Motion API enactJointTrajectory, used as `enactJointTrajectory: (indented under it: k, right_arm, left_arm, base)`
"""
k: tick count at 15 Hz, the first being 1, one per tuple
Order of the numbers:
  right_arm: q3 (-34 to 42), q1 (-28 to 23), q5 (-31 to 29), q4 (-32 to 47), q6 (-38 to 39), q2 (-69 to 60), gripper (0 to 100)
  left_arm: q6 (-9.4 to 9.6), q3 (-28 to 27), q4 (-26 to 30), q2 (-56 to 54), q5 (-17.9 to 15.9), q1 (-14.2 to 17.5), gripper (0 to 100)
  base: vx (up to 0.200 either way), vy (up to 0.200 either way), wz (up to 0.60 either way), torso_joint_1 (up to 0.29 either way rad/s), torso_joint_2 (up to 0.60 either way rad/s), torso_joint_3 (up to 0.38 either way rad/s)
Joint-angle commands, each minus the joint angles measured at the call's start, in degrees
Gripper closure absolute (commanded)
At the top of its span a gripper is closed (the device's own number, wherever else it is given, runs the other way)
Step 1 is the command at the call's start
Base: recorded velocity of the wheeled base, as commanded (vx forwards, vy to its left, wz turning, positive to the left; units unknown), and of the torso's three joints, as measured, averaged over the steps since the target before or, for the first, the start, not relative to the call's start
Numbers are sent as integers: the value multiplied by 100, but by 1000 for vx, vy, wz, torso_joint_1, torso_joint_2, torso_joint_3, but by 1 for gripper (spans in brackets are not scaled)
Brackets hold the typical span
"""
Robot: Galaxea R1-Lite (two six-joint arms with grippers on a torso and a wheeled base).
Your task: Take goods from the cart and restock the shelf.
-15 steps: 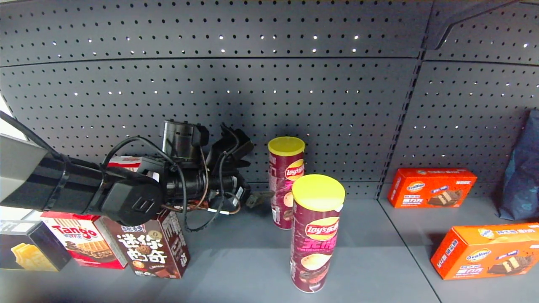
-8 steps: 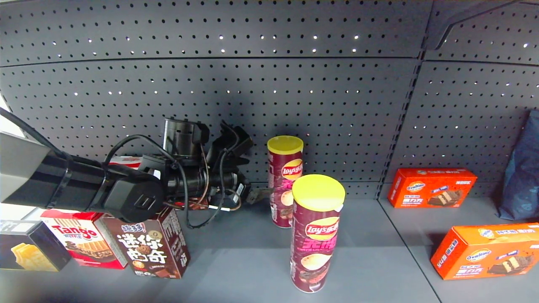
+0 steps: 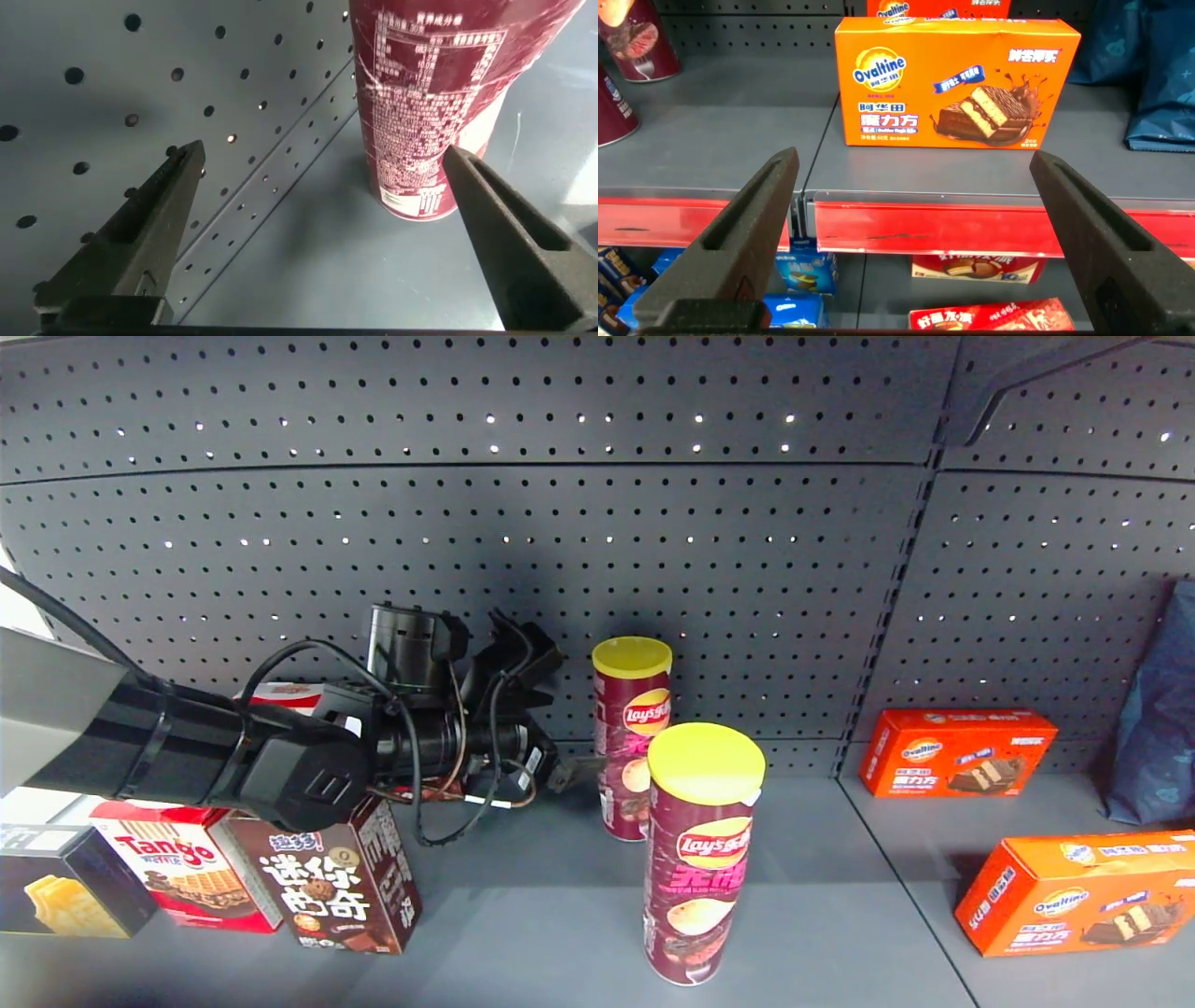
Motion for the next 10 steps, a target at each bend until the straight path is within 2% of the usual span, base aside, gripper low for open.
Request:
enactJointTrajectory:
  k: [1, 7, 10]
  right_arm:
    - [0, 1, 2, -2, 0, 7, 0]
    - [0, 1, 2, -2, 0, 7, 0]
    - [0, 1, 2, -2, 0, 7, 0]
  left_arm:
    - [1, -4, -7, 49, 1, 0, 0]
    - [36, 40, -7, -135, 10, 140, 0]
    - [36, 102, -7, -214, 186, 211, 0]
  base:
    - [0, 0, 0, 0, 0, 0]
    - [0, 0, 0, 0, 0, 0]
    - [0, 0, 0, 0, 0, 0]
